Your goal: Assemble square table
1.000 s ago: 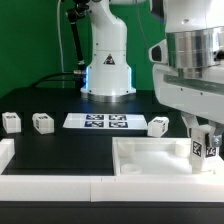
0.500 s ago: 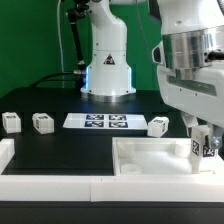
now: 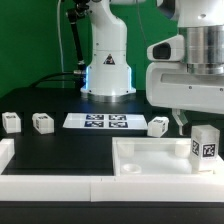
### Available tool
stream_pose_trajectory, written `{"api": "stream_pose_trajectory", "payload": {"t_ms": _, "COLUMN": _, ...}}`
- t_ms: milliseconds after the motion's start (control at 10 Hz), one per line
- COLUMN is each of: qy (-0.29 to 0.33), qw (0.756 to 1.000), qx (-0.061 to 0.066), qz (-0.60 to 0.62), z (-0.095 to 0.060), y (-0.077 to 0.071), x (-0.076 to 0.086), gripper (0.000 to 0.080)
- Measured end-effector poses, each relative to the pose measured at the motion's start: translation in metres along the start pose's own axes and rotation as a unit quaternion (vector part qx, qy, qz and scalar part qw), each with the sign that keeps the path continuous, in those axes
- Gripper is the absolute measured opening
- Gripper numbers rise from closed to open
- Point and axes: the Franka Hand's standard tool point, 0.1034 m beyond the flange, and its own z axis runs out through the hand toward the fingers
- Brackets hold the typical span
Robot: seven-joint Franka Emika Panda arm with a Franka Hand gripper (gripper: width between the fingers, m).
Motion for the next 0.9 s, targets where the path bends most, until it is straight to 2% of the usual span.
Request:
{"api": "stream_pose_trajectory", "payload": {"t_ms": 100, "qy": 0.002, "qw": 0.998, "qx": -0.003, "qz": -0.056, "z": 0.0, "y": 0.0012, "x": 0.0012, "gripper": 0.0647}}
{"api": "stream_pose_trajectory", "payload": {"t_ms": 300, "qy": 0.007, "qw": 0.979, "qx": -0.012, "qz": -0.201, "z": -0.0002, "y": 0.0023, "x": 0.0024, "gripper": 0.0649}}
{"api": "stream_pose_trajectory", "payload": {"t_ms": 500, "qy": 0.018, "qw": 0.945, "qx": -0.016, "qz": -0.325, "z": 0.0006, "y": -0.0004, "x": 0.0024, "gripper": 0.0649}}
{"api": "stream_pose_trajectory", "payload": {"t_ms": 700, "qy": 0.027, "qw": 0.937, "qx": -0.014, "qz": -0.349, "z": 0.0022, "y": 0.0022, "x": 0.0049, "gripper": 0.0649}}
{"api": "stream_pose_trajectory", "payload": {"t_ms": 900, "qy": 0.027, "qw": 0.944, "qx": -0.013, "qz": -0.33, "z": 0.0026, "y": 0.002, "x": 0.0047, "gripper": 0.0391}}
